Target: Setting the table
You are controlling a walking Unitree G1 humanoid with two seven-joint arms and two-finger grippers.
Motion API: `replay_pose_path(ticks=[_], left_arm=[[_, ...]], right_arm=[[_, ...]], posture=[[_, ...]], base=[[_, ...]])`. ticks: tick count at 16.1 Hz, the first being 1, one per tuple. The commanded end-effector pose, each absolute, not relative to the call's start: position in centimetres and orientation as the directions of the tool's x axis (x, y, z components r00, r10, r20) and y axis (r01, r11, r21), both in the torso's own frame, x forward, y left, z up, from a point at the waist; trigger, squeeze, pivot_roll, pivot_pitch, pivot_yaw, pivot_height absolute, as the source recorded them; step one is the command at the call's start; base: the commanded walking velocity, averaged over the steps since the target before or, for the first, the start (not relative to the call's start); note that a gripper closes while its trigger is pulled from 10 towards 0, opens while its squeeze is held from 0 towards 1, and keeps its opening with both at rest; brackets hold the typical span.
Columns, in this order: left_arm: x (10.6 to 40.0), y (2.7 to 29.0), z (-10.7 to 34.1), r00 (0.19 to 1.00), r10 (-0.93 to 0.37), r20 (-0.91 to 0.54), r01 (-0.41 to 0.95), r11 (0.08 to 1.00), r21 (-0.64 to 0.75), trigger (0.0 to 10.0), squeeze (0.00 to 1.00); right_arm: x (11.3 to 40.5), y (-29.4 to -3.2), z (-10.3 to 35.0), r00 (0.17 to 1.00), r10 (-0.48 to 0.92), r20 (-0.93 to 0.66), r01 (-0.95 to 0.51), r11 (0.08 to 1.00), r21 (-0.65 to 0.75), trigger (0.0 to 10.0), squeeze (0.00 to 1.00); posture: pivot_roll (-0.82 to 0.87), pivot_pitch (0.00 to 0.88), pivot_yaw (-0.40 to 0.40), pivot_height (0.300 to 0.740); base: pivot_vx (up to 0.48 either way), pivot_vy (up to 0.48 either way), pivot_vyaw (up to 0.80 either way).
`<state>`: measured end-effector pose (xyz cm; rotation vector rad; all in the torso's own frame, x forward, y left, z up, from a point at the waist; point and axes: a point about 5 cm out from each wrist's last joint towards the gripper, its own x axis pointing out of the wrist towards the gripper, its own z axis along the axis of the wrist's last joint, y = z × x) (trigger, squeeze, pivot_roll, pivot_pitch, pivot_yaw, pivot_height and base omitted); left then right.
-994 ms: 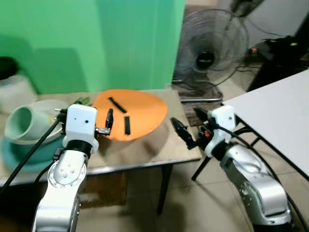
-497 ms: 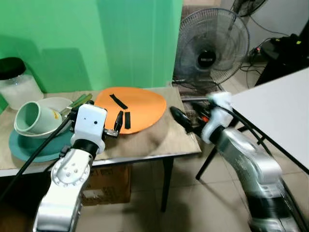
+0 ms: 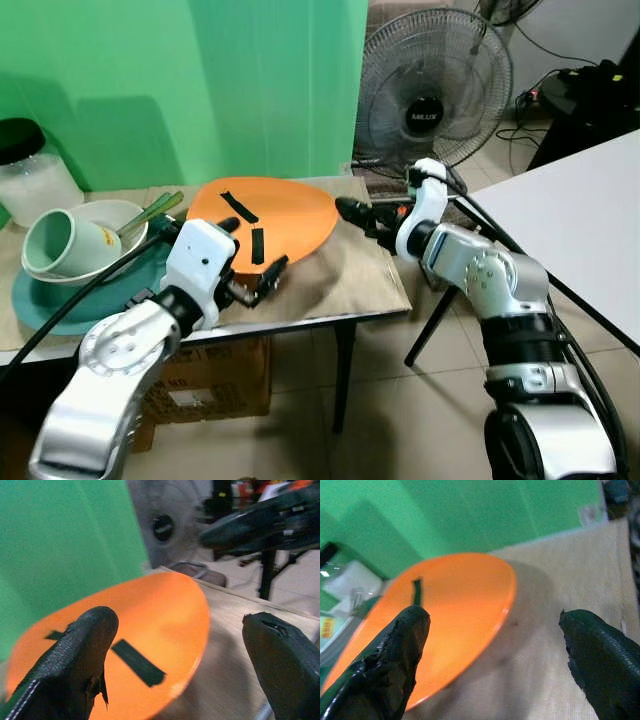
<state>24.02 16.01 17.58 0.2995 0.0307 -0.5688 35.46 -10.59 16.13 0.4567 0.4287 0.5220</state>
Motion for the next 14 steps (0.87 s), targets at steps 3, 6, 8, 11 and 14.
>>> replay_pose_path(ticks=[3,6,8,11,14], left_arm=[[22.8,16.2,17.9,0.794,-0.594,-0.131,0.606,0.753,0.256,10.0,0.0],[22.8,16.4,17.6,0.792,-0.592,-0.153,0.61,0.746,0.267,10.0,0.0],[22.6,16.4,17.5,0.787,-0.595,-0.165,0.616,0.742,0.264,10.0,0.0],[22.3,16.6,17.2,0.786,-0.589,-0.189,0.618,0.736,0.278,10.0,0.0],[22.1,16.7,17.0,0.787,-0.586,-0.194,0.616,0.737,0.277,10.0,0.0]], right_arm=[[35.9,-9.6,15.2,0.744,0.59,-0.315,-0.275,0.699,0.66,10.0,0.0],[35.8,-7.9,14.6,0.705,0.637,-0.312,-0.262,0.643,0.72,10.0,0.0],[35.9,-6.7,14.5,0.686,0.665,-0.295,-0.246,0.594,0.766,10.0,0.0],[36.1,-5.5,14.1,0.681,0.661,-0.316,-0.219,0.595,0.773,10.0,0.0],[36.2,-5.4,13.7,0.68,0.653,-0.333,-0.181,0.59,0.787,10.0,0.0]], posture=[[-0.06,0.0,-0.018,0.74],[-0.06,0.0,-0.021,0.74],[-0.06,0.0,-0.027,0.74],[-0.05,0.0,-0.038,0.74],[-0.04,0.0,-0.042,0.74]], base=[[0.0,0.0,0.0],[0.0,0.0,0.0],[0.0,0.0,0.0],[0.0,0.0,0.0],[0.0,0.0,0.0]])
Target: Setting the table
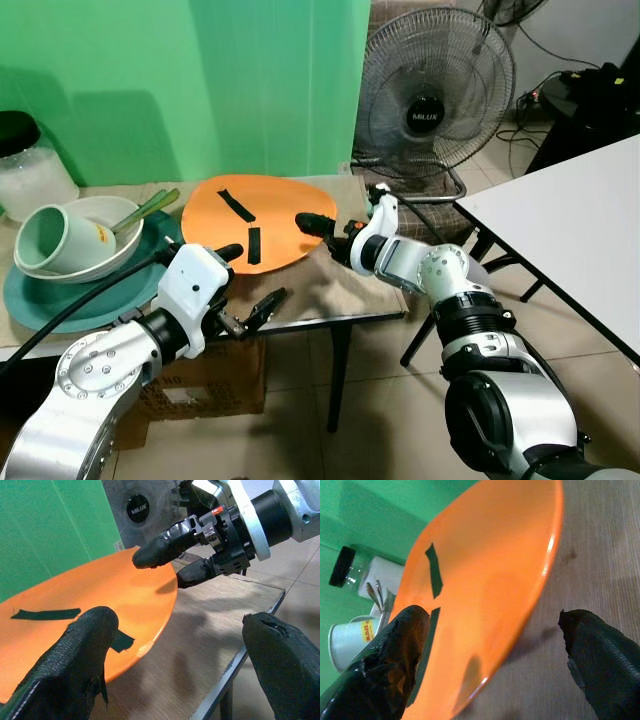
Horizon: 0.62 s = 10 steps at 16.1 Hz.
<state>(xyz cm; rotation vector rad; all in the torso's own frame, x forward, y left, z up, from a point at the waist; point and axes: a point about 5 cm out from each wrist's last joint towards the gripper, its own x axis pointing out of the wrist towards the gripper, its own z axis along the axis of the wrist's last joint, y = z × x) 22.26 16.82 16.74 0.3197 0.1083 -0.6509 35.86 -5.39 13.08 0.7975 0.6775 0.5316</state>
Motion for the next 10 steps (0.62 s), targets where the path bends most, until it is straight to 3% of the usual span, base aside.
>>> replay_pose_path(ticks=[1,2,3,10], left_arm=[[22.09,16.6,17.02,0.788,-0.585,-0.194,0.616,0.738,0.277,10.0,0.0],[22.05,16.59,17.0,0.788,-0.584,-0.194,0.615,0.738,0.276,10.0,0.0],[22.03,16.58,16.98,0.789,-0.583,-0.194,0.614,0.739,0.277,10.0,0.0],[21.94,16.45,16.82,0.79,-0.583,-0.189,0.613,0.744,0.267,10.0,0.0]], right_arm=[[36.21,-5.36,13.69,0.683,0.657,-0.32,-0.173,0.571,0.803,8.8,0.0],[36.24,-5.33,13.77,0.685,0.66,-0.309,-0.168,0.555,0.814,3.6,0.0],[36.29,-5.34,13.89,0.685,0.663,-0.303,-0.169,0.549,0.819,0.0,0.0],[36.73,-5.23,14.59,0.709,0.664,-0.237,-0.168,0.486,0.858,0.0,0.0]], posture=[[-0.04,0.0,-0.043,0.74],[-0.04,0.0,-0.045,0.74],[-0.04,0.0,-0.046,0.74],[-0.04,0.0,-0.051,0.74]], base=[[0.0,0.0,0.0],[0.0,0.0,0.0],[0.0,0.0,0.0],[0.0,0.0,0.0]])
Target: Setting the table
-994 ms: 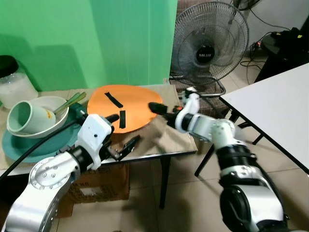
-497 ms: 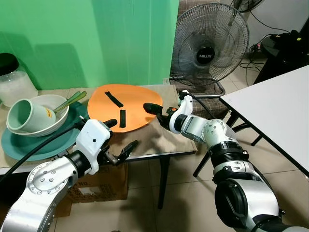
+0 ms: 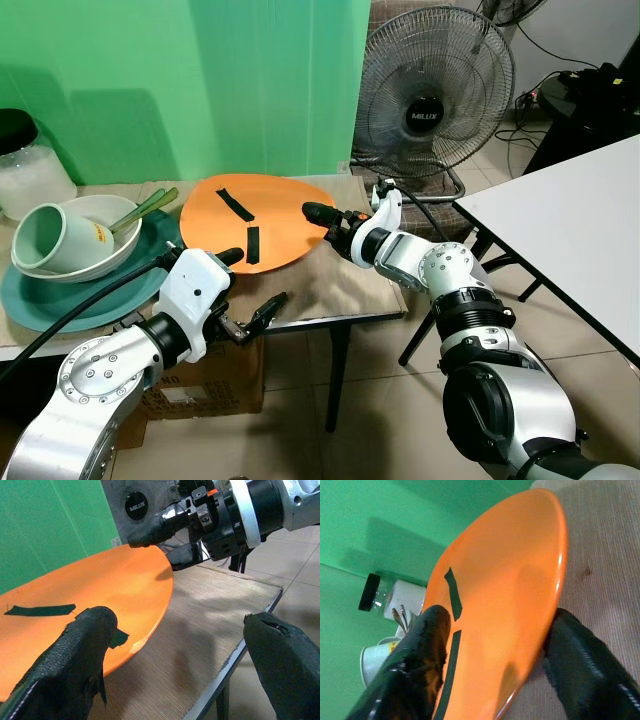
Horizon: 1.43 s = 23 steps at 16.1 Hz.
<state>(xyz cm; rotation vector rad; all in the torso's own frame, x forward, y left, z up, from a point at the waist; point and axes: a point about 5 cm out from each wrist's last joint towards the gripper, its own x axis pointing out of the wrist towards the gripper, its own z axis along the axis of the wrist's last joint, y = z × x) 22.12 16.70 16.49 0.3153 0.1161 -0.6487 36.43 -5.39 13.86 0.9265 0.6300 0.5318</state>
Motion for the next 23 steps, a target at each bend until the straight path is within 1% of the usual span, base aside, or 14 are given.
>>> replay_pose_path(ticks=[1,9,17,21,23], left_arm=[[21.9,16.4,16.7,0.791,-0.582,-0.189,0.612,0.746,0.263,10.0,0.0],[21.8,16.6,16.7,0.809,-0.561,-0.174,0.588,0.772,0.243,10.0,0.0],[21.5,16.9,16.7,0.823,-0.54,-0.177,0.569,0.785,0.247,10.0,0.0],[21.7,17.0,16.8,0.829,-0.531,-0.173,0.559,0.789,0.253,10.0,0.0],[22.2,17.5,17.2,0.855,-0.494,-0.157,0.518,0.812,0.269,10.0,0.0]], right_arm=[[36.7,-5.1,14.4,0.704,0.666,-0.246,-0.169,0.493,0.853,0.0,0.0],[36.5,-4.8,13.5,0.696,0.669,-0.259,-0.124,0.468,0.875,0.0,0.0],[36.4,-4.7,12.9,0.692,0.665,-0.282,-0.094,0.471,0.877,0.0,0.0],[36.7,-5.2,13.5,0.711,0.655,-0.254,-0.082,0.437,0.896,0.0,0.0],[36.8,-5.6,13.8,0.72,0.653,-0.236,-0.069,0.405,0.912,0.0,0.0]], posture=[[-0.03,0.0,-0.052,0.74],[-0.02,0.0,-0.065,0.74],[-0.01,0.0,-0.073,0.74],[-0.01,0.0,-0.063,0.74],[-0.01,0.0,-0.053,0.74]], base=[[0.0,0.0,0.0],[0.0,0.0,0.0],[0.0,0.0,0.0],[0.0,0.0,0.0],[0.0,0.0,0.0]])
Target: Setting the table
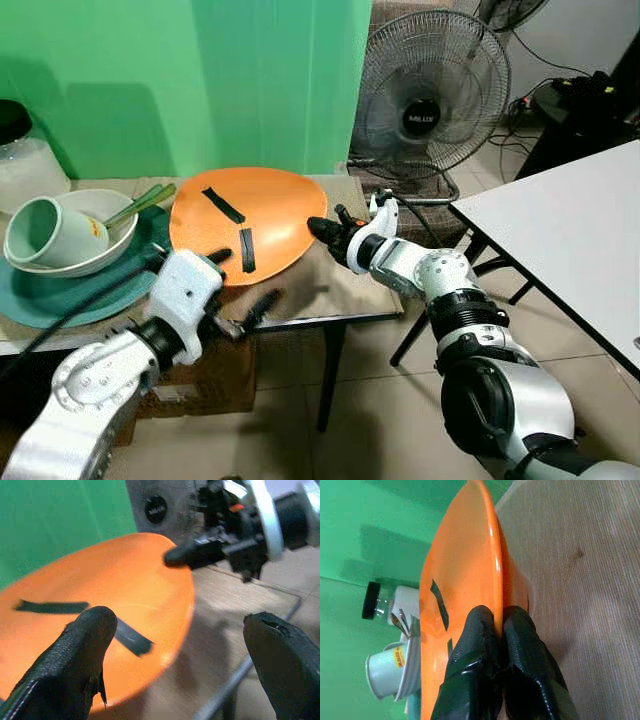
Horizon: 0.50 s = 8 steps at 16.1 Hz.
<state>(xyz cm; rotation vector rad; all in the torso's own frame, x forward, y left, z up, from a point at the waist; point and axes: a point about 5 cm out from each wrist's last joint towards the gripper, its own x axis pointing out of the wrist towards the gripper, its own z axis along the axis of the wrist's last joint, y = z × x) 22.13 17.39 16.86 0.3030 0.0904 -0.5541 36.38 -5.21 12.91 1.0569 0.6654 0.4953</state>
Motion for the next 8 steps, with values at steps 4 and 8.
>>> replay_pose_path(ticks=[4,8], left_arm=[[23.4,18.5,18.0,0.896,-0.424,-0.131,0.444,0.853,0.275,10.0,0.0],[24.2,19.2,18.3,0.92,-0.368,-0.136,0.391,0.884,0.257,10.0,0.0]], right_arm=[[37.2,-6.7,14.8,0.748,0.636,-0.189,-0.059,0.347,0.936,0.0,0.0],[37.4,-8.1,15.9,0.774,0.618,-0.14,-0.065,0.297,0.953,0.0,0.0]], posture=[[0.0,0.0,-0.037,0.74],[0.0,0.0,-0.025,0.74]], base=[[0.0,0.0,0.0],[0.0,0.0,0.0]])
